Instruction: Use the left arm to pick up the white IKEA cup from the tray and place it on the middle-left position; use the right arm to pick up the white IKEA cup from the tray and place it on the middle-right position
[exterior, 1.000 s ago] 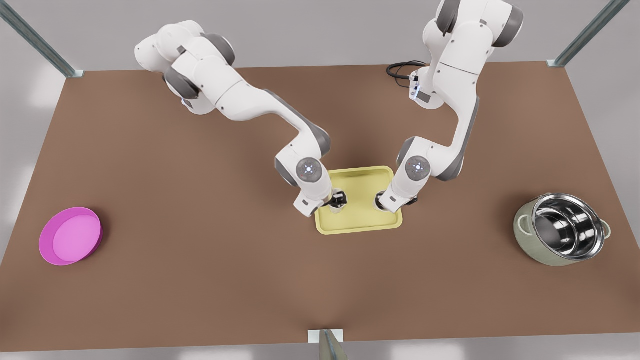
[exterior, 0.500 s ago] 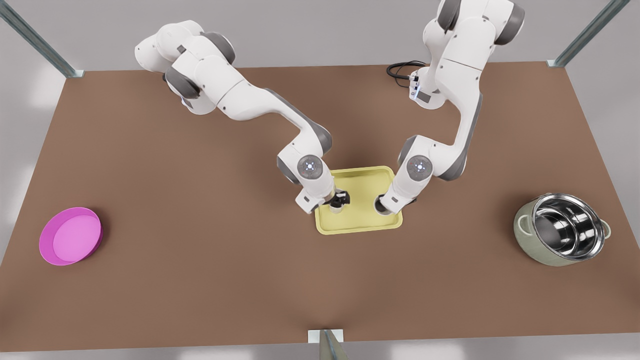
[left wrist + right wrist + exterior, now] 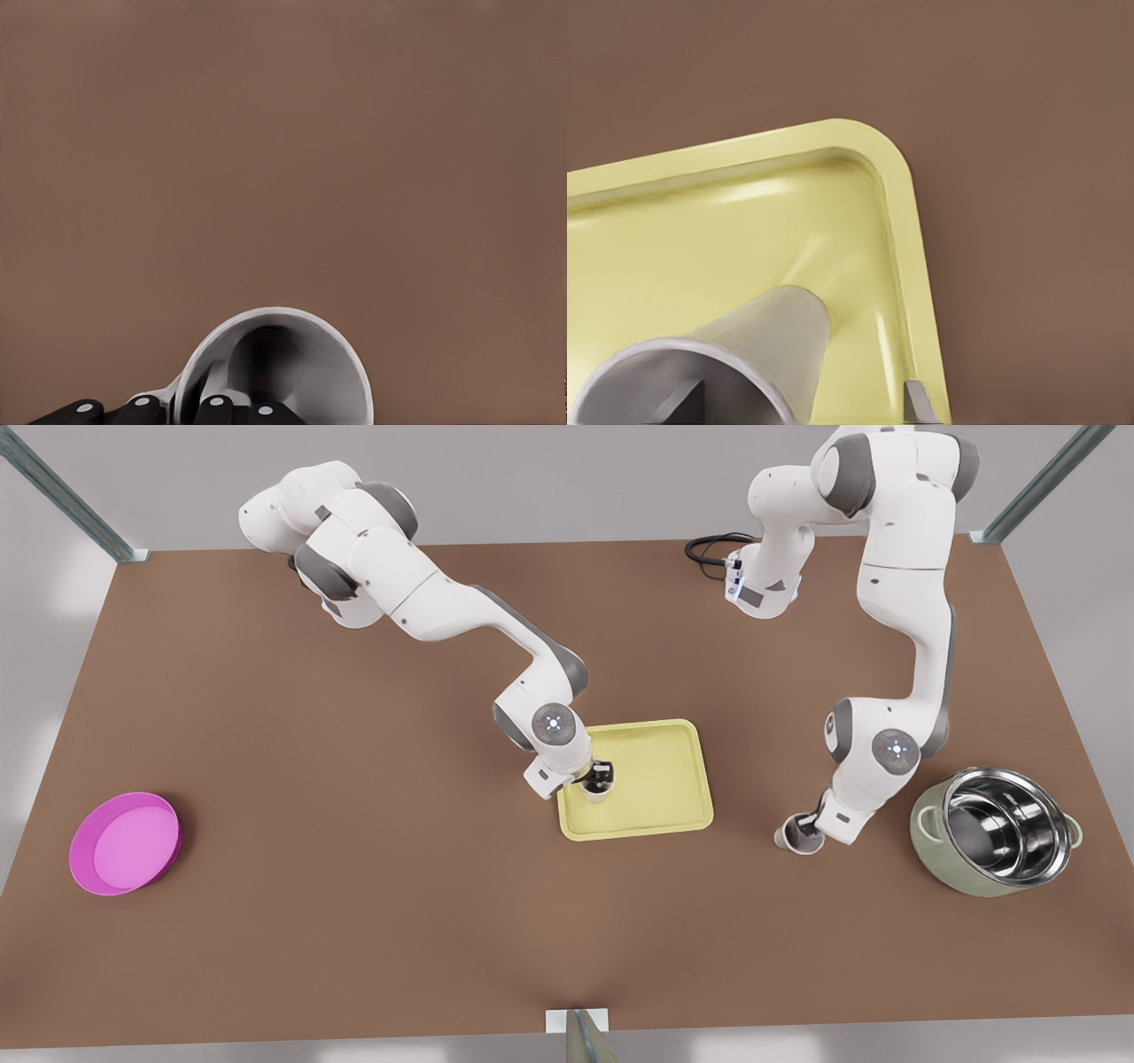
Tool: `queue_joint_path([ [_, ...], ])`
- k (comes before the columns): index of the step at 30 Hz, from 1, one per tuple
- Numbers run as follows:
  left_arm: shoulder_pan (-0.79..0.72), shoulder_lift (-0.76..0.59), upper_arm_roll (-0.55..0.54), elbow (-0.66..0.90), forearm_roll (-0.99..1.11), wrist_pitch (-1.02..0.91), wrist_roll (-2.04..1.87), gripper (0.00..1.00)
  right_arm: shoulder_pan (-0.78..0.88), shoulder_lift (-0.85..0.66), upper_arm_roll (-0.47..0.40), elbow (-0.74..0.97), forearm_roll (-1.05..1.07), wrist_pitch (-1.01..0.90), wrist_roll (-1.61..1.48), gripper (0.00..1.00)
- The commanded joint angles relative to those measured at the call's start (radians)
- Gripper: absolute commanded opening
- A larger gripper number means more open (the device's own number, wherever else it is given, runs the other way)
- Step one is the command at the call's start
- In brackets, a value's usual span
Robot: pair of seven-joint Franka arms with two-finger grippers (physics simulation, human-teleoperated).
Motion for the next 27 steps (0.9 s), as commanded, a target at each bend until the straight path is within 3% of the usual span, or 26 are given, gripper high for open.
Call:
queue_joint_path([
  [1, 0.000, 0.002, 0.000, -0.004, -0.009, 0.144, 0.259, 0.17, 0.000, 0.000, 0.000, 0.000, 0.000, -0.001, 0.032, 0.61],
  [2, 0.000, 0.005, 0.000, -0.007, -0.009, 0.144, 0.259, 0.17, 0.000, 0.006, 0.000, 0.000, 0.001, 0.001, 0.033, 0.52],
  [4, 0.000, 0.019, 0.000, -0.007, -0.009, 0.154, 0.257, 0.17, 0.002, 0.008, 0.000, 0.000, 0.001, 0.001, 0.038, 0.50],
  [6, 0.000, 0.027, 0.000, -0.008, -0.009, 0.154, 0.256, 0.17, 0.002, 0.008, 0.000, 0.000, 0.001, 0.001, 0.035, 0.28],
  [8, 0.000, 0.035, 0.000, -0.008, -0.009, 0.154, 0.254, 0.17, 0.002, 0.008, 0.000, 0.001, 0.001, -0.001, 0.035, 0.13],
  [11, 0.000, 0.035, 0.000, -0.008, -0.009, 0.154, 0.254, 0.18, -0.011, 0.000, -0.001, 0.005, 0.004, -0.001, 0.036, 0.03],
  [14, 0.003, 0.045, 0.000, -0.007, -0.010, 0.154, 0.254, 0.18, -0.055, -0.075, 0.008, 0.003, 0.008, -0.082, 0.036, 0.01],
  [17, 0.005, 0.051, 0.001, -0.007, -0.009, 0.154, 0.254, 0.18, -0.274, -0.199, 0.048, 0.003, 0.008, -0.277, -0.172, 0.01],
  [18, 0.005, 0.051, 0.001, -0.007, -0.010, 0.154, 0.254, 0.66, -0.393, -0.237, 0.049, 0.003, 0.006, -0.393, -0.365, 0.01],
  [19, 0.005, 0.051, 0.001, -0.007, -0.009, 0.154, 0.256, 1.00, -0.482, -0.262, 0.048, 0.003, -0.008, -0.458, -0.488, 0.00],
  [24, 0.005, 0.002, 0.009, -0.019, -0.007, 0.124, 0.276, 1.00, -0.755, -0.264, 0.043, 0.003, -0.089, -0.489, -0.991, 0.00],
  [26, 0.003, -0.125, 0.007, -0.008, -0.007, -0.101, 0.276, 1.00, -0.784, -0.222, 0.042, 0.005, -0.158, -0.482, -1.076, 0.00],
  [27, 0.003, -0.211, 0.004, 0.063, -0.009, -0.342, 0.274, 1.00, -0.792, -0.198, 0.042, 0.005, -0.161, -0.473, -1.097, 0.00],
])
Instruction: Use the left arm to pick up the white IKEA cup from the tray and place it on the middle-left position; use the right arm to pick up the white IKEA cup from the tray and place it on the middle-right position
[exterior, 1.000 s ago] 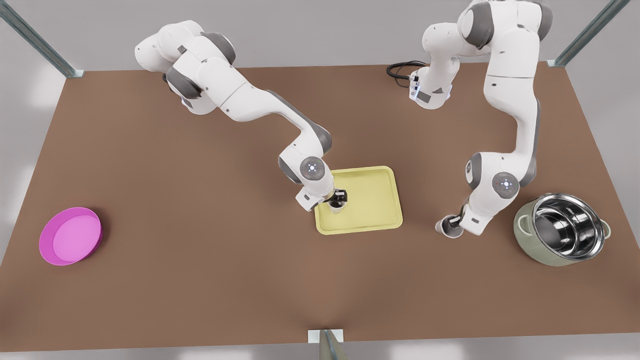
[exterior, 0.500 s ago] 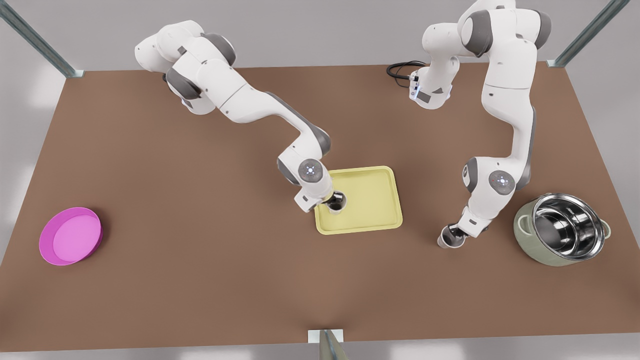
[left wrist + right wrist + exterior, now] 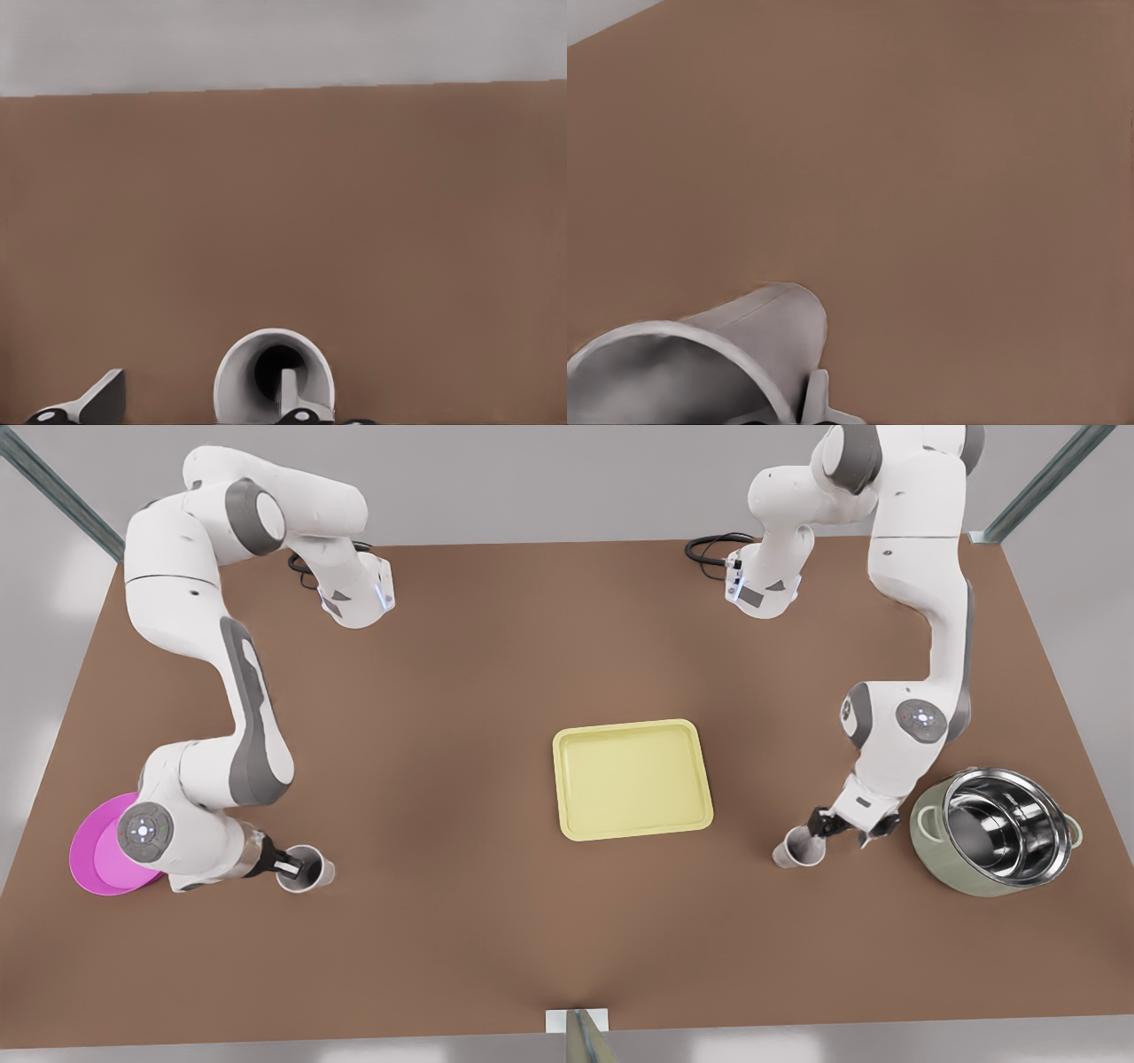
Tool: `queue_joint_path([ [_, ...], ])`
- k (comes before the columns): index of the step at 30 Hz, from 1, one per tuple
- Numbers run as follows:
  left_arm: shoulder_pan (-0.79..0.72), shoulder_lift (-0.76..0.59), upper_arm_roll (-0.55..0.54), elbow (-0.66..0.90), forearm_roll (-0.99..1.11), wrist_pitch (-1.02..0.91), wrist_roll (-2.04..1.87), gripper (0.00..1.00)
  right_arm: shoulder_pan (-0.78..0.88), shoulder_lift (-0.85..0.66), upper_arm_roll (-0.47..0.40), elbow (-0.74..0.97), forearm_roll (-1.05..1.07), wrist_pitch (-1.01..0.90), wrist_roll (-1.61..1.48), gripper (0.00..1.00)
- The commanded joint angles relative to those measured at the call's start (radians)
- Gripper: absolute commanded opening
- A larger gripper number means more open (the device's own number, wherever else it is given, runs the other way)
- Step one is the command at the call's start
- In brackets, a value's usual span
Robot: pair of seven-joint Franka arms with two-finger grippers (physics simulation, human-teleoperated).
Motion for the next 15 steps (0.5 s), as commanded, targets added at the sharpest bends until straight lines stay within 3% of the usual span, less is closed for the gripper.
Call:
queue_joint_path([
  [1, -0.001, -0.073, -0.003, 0.184, 0.001, -0.649, 0.074, 1.00, -0.010, 0.029, 0.002, -0.001, -0.072, -0.059, -0.715, 0.00],
  [2, -0.002, -0.072, -0.005, 0.344, -0.008, -0.885, 0.066, 1.00, -0.009, 0.041, 0.002, -0.001, -0.074, -0.055, -0.717, 0.00],
  [3, -0.002, -0.141, -0.003, 0.361, -0.011, -0.987, 0.041, 1.00, -0.009, 0.064, 0.002, -0.001, -0.103, -0.049, -0.715, 0.00],
  [5, -0.001, -0.265, 0.000, 0.269, -0.024, -0.927, 0.037, 1.00, -0.016, 0.084, 0.000, -0.010, -0.114, 0.021, -0.715, 0.00],
  [8, -0.013, -0.234, -0.007, 0.275, -0.022, -0.895, 0.048, 1.00, -0.030, 0.089, 0.000, -0.084, -0.106, 0.118, -0.718, 0.00],
  [13, -0.014, -0.207, -0.005, 0.272, -0.014, -0.857, 0.048, 1.00, -0.056, 0.089, 0.002, -0.156, -0.071, 0.112, -0.755, 0.02],
  [14, -0.013, -0.205, -0.005, 0.270, -0.016, -0.847, 0.046, 1.00, -0.061, 0.089, 0.002, -0.159, -0.064, 0.109, -0.755, 0.09],
  [15, -0.011, -0.204, -0.005, 0.269, -0.016, -0.837, 0.046, 1.00, -0.061, 0.089, 0.002, -0.162, -0.063, 0.109, -0.754, 0.37],
])
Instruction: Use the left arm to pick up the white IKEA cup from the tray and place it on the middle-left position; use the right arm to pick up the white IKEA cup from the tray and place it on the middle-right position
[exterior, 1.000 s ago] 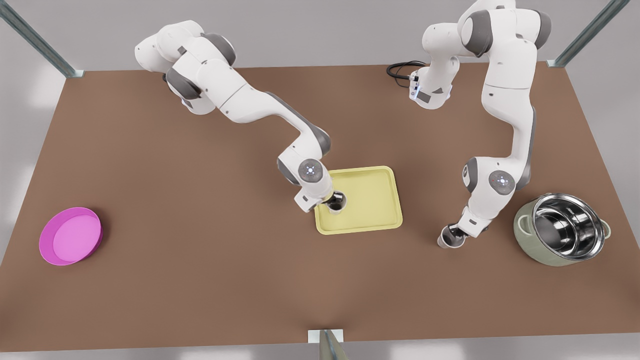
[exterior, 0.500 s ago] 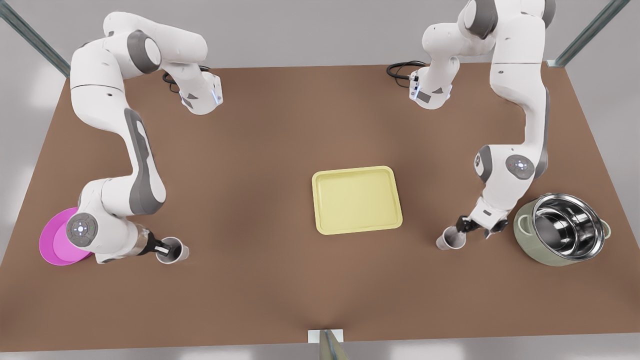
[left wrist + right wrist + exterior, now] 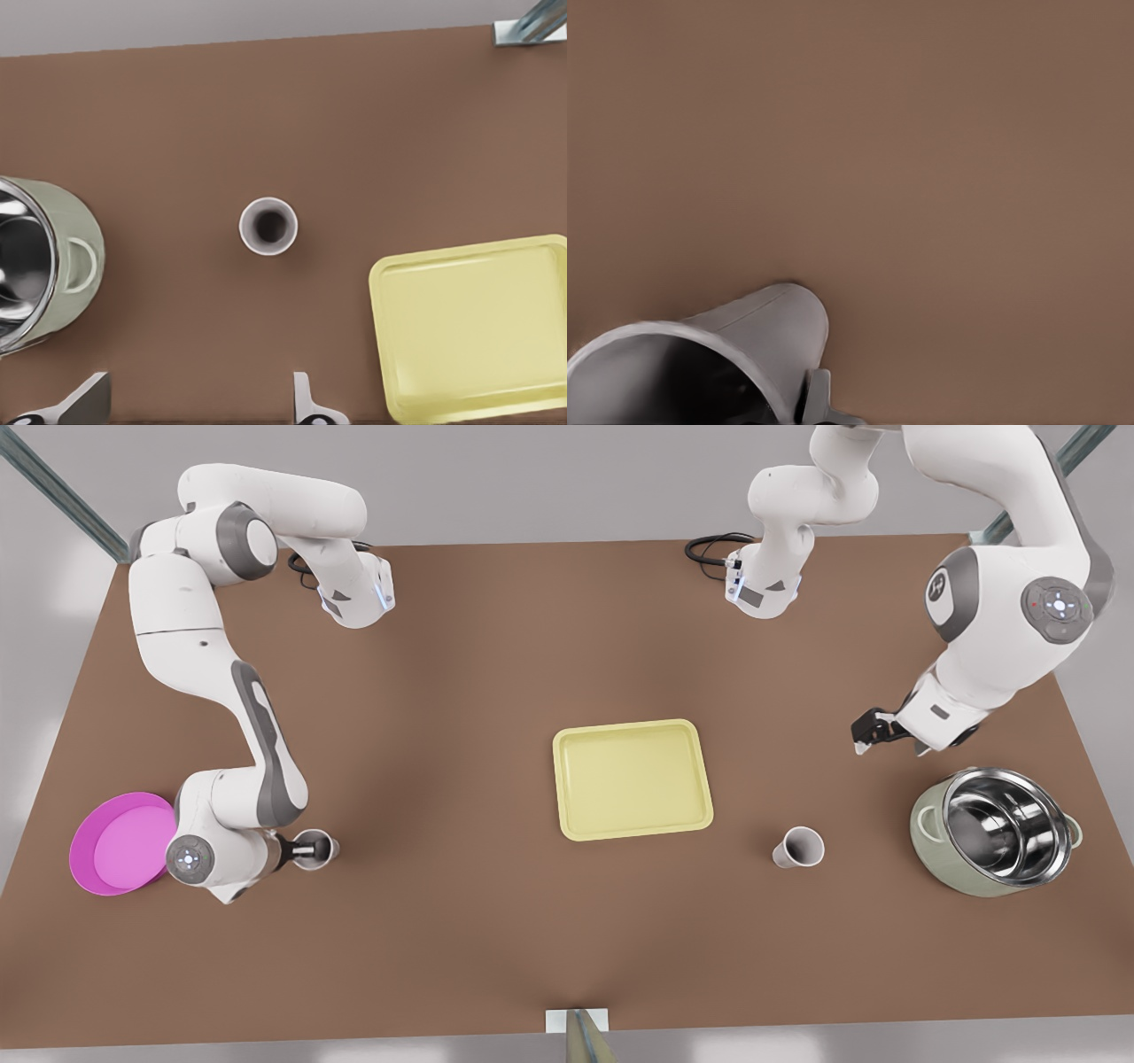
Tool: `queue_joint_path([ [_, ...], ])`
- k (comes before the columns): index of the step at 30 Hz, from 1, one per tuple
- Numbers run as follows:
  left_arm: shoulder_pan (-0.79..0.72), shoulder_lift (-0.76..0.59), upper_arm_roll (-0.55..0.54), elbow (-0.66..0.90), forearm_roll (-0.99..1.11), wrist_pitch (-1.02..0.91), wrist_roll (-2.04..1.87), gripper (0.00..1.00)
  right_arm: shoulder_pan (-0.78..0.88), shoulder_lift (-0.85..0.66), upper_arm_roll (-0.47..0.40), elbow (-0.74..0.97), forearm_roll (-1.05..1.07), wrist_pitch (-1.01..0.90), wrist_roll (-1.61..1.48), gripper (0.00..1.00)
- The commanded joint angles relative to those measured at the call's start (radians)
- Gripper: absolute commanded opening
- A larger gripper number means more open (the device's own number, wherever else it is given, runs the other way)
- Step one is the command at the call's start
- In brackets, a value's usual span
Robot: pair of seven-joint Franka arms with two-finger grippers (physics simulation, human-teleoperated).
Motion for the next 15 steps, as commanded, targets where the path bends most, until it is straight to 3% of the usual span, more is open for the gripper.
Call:
queue_joint_path([
  [1, 0.009, 0.001, 0.001, -0.003, 0.001, -0.038, 0.018, 1.00, -0.001, 0.003, -0.001, -0.003, 0.003, 0.015, -0.326, 0.65],
  [2, 0.009, 0.001, 0.001, -0.004, 0.001, -0.040, 0.016, 1.00, -0.001, 0.003, -0.001, -0.003, 0.009, 0.015, -0.326, 0.92],
  [9, 0.010, 0.001, 0.003, -0.006, 0.001, -0.040, 0.013, 1.00, -0.023, -0.066, 0.000, 0.006, 0.024, -0.090, -0.389, 0.98],
  [15, 0.013, 0.001, 0.004, -0.006, 0.001, -0.041, 0.012, 1.00, -0.001, -0.397, 0.017, 0.013, 0.033, -0.446, -0.281, 1.00],
])
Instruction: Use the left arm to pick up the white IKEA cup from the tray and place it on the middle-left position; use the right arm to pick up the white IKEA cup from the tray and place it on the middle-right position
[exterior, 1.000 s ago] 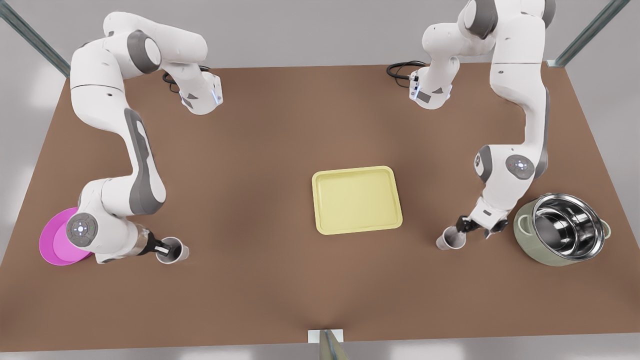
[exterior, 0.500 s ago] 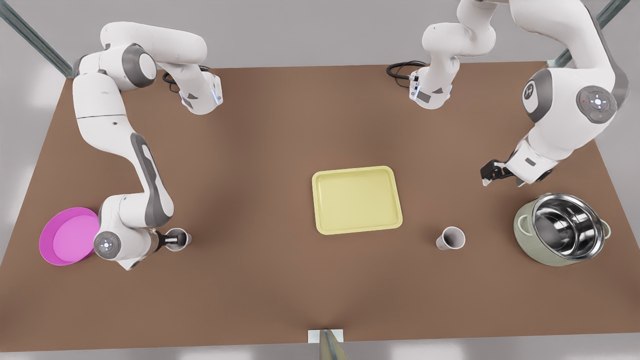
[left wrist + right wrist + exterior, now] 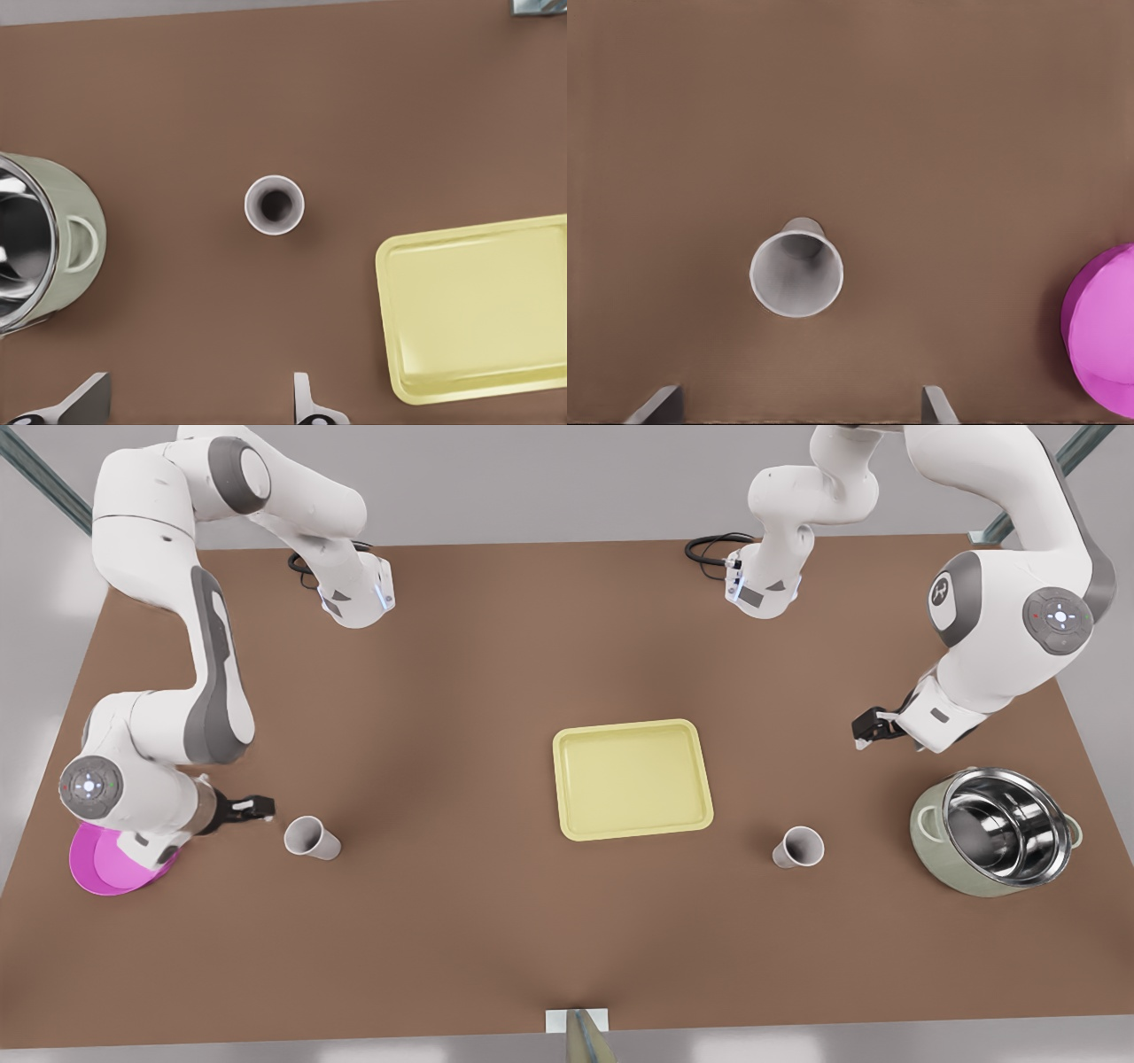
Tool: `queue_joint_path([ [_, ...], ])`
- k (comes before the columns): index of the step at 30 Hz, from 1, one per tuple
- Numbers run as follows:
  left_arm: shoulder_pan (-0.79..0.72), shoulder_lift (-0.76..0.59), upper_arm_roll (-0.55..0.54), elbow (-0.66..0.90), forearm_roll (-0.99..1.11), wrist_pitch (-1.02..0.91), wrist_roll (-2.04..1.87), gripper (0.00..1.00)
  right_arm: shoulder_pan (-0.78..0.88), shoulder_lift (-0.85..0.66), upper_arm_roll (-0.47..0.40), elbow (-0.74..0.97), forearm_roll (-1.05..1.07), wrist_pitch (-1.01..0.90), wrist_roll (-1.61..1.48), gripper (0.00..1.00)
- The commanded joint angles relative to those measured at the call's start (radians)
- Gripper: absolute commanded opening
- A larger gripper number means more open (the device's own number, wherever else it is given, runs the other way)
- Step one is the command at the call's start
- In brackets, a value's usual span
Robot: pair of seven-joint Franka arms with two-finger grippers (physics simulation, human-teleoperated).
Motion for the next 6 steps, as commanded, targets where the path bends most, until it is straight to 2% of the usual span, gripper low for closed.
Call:
queue_joint_path([
  [1, 0.003, -0.001, 0.001, 0.000, 0.001, -0.005, 0.003, 1.00, 0.006, -0.077, 0.008, 0.001, 0.016, -0.215, -0.012, 1.00],
  [2, 0.003, -0.001, 0.001, 0.001, 0.001, -0.005, 0.002, 1.00, 0.061, -0.121, -0.001, 0.005, 0.062, -0.229, 0.080, 1.00],
  [3, 0.003, -0.001, 0.001, 0.001, 0.001, -0.005, 0.002, 1.00, 0.289, -0.164, -0.246, -0.001, 0.105, -0.220, 0.130, 1.00],
  [4, 0.003, -0.001, 0.001, 0.000, -0.001, -0.008, 0.002, 1.00, 0.337, -0.192, -0.320, -0.008, 0.174, -0.215, 0.146, 1.00],
  [6, 0.003, -0.001, 0.001, 0.004, -0.001, -0.009, 0.000, 1.00, 0.336, -0.190, -0.325, 0.002, 0.175, -0.229, 0.169, 1.00],
])
